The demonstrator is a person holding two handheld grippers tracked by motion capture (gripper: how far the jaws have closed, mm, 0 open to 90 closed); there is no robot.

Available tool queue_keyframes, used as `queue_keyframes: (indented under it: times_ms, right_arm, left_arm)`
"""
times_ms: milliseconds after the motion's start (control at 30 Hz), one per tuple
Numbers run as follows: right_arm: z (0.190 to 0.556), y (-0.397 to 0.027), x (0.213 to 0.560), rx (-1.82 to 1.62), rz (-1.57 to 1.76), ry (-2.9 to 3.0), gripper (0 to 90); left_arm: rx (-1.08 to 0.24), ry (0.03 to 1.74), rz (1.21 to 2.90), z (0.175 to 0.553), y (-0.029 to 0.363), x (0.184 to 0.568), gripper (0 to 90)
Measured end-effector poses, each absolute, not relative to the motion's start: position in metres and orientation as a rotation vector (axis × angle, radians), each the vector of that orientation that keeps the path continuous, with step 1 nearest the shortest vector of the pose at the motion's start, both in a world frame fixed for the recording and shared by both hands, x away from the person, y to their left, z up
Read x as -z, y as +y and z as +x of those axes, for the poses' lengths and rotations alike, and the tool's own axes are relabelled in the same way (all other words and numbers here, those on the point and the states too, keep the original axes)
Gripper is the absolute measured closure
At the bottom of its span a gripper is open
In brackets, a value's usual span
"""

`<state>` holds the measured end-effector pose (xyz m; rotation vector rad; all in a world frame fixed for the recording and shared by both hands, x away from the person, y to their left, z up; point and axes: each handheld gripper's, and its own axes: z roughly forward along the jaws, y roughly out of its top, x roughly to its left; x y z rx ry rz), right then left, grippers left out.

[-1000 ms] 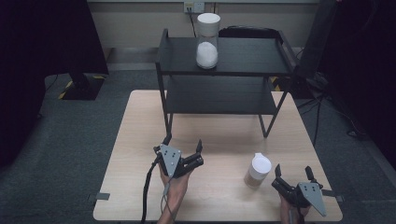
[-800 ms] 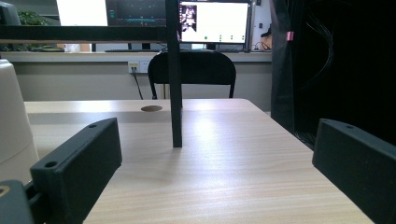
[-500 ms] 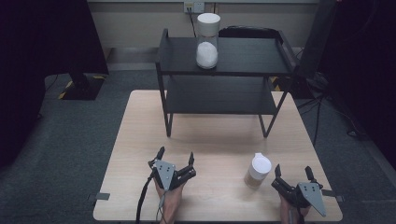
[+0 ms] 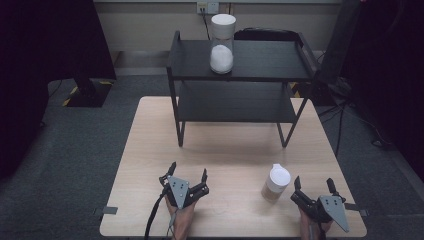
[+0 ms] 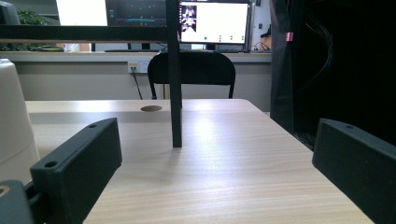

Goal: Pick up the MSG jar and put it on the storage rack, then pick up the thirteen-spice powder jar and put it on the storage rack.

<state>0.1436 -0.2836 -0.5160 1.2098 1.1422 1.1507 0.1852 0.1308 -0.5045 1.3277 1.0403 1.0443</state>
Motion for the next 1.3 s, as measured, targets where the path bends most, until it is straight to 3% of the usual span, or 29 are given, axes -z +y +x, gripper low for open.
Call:
queue_keyframes:
  times_ms: [1300]
  right_arm:
    - [0.144,-0.282,0.516,-1.144,1.213,1.140,0.0]
  left_arm:
    - [-1.080,1.061,1.272,0.183,0.128,0.518,0.1]
